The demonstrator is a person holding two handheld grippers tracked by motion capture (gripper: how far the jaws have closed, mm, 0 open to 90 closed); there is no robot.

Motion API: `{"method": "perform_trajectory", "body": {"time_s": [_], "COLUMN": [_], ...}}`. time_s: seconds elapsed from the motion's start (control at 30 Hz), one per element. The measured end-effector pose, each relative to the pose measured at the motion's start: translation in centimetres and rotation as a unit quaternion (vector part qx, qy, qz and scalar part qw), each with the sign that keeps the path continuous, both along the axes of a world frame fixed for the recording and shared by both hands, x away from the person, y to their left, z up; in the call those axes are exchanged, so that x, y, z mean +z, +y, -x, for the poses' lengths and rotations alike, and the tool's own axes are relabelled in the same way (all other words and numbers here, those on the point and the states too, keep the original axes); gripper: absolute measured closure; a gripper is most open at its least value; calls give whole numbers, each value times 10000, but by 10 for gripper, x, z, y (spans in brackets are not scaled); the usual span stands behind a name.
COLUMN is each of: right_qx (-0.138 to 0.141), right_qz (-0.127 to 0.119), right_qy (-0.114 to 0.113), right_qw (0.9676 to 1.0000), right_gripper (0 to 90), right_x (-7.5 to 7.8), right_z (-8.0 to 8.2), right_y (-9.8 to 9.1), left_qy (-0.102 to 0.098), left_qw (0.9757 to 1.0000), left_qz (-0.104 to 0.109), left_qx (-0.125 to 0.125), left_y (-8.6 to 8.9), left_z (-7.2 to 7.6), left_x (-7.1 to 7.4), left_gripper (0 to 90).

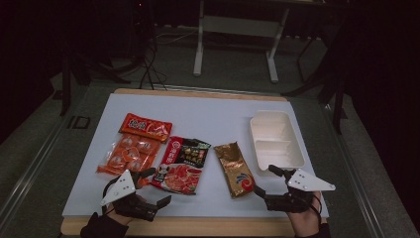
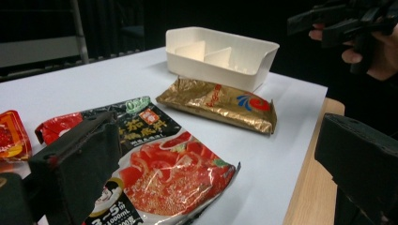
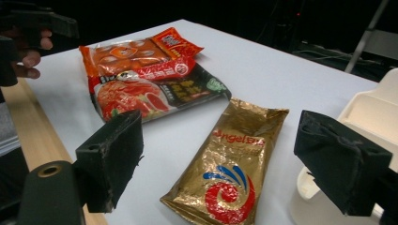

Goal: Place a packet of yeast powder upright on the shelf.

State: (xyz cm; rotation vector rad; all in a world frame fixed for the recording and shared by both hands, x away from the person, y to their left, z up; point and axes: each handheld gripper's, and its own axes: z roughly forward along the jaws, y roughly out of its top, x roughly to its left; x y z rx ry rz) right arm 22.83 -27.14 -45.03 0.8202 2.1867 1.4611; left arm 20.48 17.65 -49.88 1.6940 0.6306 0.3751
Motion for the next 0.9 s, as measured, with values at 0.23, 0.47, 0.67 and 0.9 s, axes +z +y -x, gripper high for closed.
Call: {"method": "perform_trajectory", "body": {"time_s": [0.23,0.47,0.67,0.9], "right_qx": [-196,-73,-265,-40], "right_qz": [37,-12,-162,-198], "right_qy": [-18,62,-55,-66], "right_qw": [9998,10000,9995,9998], "right_gripper": [125,132,155,130], "right_x": [5,4,12,23], "right_z": [4,4,1,-6], "right_y": [0,4,9,20], "left_qy": [60,-1,30,5], "left_qw": [9999,9999,9998,10000], "left_qz": [127,80,104,21], "left_qx": [100,-106,-169,-86], "left_y": [1,-4,-7,-7], "left_z": [1,4,5,6], "left_x": [2,3,3,3], "left_gripper": [11,11,11,11]}}
